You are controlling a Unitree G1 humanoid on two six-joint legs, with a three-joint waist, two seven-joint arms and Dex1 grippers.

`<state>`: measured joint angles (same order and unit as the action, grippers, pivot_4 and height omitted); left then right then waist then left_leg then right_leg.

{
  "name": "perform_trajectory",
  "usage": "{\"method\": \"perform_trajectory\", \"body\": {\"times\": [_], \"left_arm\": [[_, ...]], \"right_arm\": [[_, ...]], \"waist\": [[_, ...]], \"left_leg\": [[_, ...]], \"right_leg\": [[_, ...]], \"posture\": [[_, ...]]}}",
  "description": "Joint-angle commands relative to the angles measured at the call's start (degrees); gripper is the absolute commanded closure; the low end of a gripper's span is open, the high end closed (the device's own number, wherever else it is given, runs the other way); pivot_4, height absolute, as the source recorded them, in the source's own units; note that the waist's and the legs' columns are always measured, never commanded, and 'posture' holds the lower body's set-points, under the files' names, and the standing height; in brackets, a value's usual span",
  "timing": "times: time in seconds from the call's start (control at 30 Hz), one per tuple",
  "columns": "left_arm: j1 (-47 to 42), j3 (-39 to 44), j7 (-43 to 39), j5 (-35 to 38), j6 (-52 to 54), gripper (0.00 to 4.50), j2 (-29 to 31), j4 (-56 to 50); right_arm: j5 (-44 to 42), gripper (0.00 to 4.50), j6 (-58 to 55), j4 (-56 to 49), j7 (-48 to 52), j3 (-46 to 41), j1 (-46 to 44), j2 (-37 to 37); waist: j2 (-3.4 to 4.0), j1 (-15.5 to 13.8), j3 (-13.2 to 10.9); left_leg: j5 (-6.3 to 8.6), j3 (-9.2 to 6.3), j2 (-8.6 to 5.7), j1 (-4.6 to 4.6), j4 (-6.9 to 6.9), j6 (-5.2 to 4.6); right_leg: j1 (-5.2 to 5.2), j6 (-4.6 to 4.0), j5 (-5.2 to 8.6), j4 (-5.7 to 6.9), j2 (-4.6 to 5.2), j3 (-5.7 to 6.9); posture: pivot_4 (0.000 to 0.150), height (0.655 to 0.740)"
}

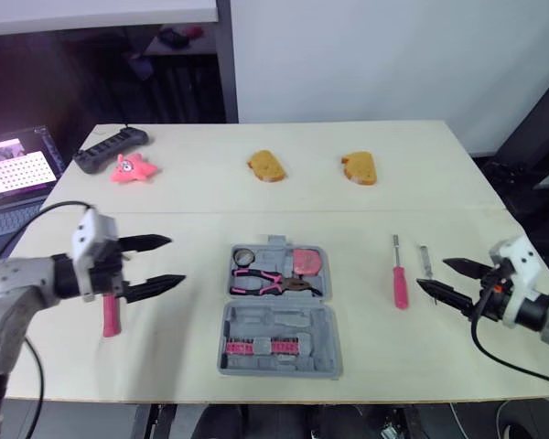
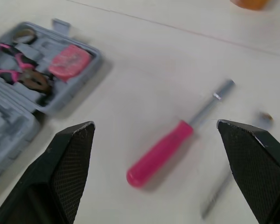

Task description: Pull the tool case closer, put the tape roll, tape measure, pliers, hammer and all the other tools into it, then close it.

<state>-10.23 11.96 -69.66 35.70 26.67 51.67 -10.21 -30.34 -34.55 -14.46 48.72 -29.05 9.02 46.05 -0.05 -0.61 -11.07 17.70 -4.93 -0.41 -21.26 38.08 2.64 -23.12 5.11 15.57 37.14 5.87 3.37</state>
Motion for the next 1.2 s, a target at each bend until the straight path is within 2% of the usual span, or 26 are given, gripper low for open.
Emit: {"method": "perform_trajectory", "body": {"times": [0.03, 0.17, 0.33, 0.67, 0.87, 1.2], "left_arm": [[-6.5, -5.8, -4.1, 0.6, 1.9, 0.00, 0.2, -1.8], [-13.2, -12.3, -6.4, -0.2, 2.9, 0.00, -2.2, -2.6], [-15.4, -14.0, -5.5, -0.9, 2.7, 0.00, -4.5, -2.2], [-7.9, -10.5, -0.7, -1.8, 2.5, 0.00, -3.4, -7.2], [-2.9, -8.0, 3.4, -1.3, 3.2, 0.00, -3.4, -11.5], [1.8, -7.0, 6.0, -1.9, 2.8, 0.00, -2.5, -13.9]], "right_arm": [[4.8, 0.06, 1.7, -5.9, -8.3, -2.4, 2.8, -2.6], [5.5, 0.06, -8.2, -7.5, -15.1, -0.3, 2.6, -3.2], [4.8, 0.06, -12.8, -5.8, -17.9, 0.7, -1.9, -3.7], [9.7, 0.06, -14.2, 11.2, -19.6, 9.1, -16.2, -1.9], [14.4, 0.06, -8.8, 25.7, -19.8, 15.2, -25.6, -2.9], [17.0, 0.06, -3.8, 38.1, -18.6, 18.6, -31.6, -5.1]], "waist": [[-0.01, 0.2, 0.0], [-0.03, 0.5, 0.0], [-0.04, 1.5, 0.0], [-0.02, 1.4, 0.0], [-0.01, 1.3, 0.0], [-0.01, 1.4, 0.0]], "left_leg": [[0.00, 0.07, 0.00, 0.01, 0.00, 0.00], [0.00, 0.17, 0.02, 0.03, 0.03, 0.00], [0.00, 0.21, 0.09, 0.03, 0.03, -0.01], [0.00, 0.24, 0.16, 0.02, 0.06, -0.02], [0.00, 0.27, 0.16, -0.01, 0.06, -0.02], [-0.01, 0.28, 0.17, -0.01, 0.06, -0.01]], "right_leg": [[-0.04, 0.01, -0.02, 0.01, -0.02, -0.07], [-0.07, -0.01, -0.09, 0.03, -0.05, -0.18], [-0.12, -0.02, -0.09, 0.03, -0.14, -0.25], [-0.18, -0.06, -0.11, 0.02, -0.24, -0.34], [-0.23, -0.06, -0.12, 0.02, -0.25, -0.38], [-0.24, -0.07, -0.13, 0.04, -0.25, -0.39]], "posture": [[0.150, 0.7400], [0.150, 0.7400], [0.150, 0.7400], [0.150, 0.7400], [0.150, 0.7400], [0.150, 0.7400]]}}
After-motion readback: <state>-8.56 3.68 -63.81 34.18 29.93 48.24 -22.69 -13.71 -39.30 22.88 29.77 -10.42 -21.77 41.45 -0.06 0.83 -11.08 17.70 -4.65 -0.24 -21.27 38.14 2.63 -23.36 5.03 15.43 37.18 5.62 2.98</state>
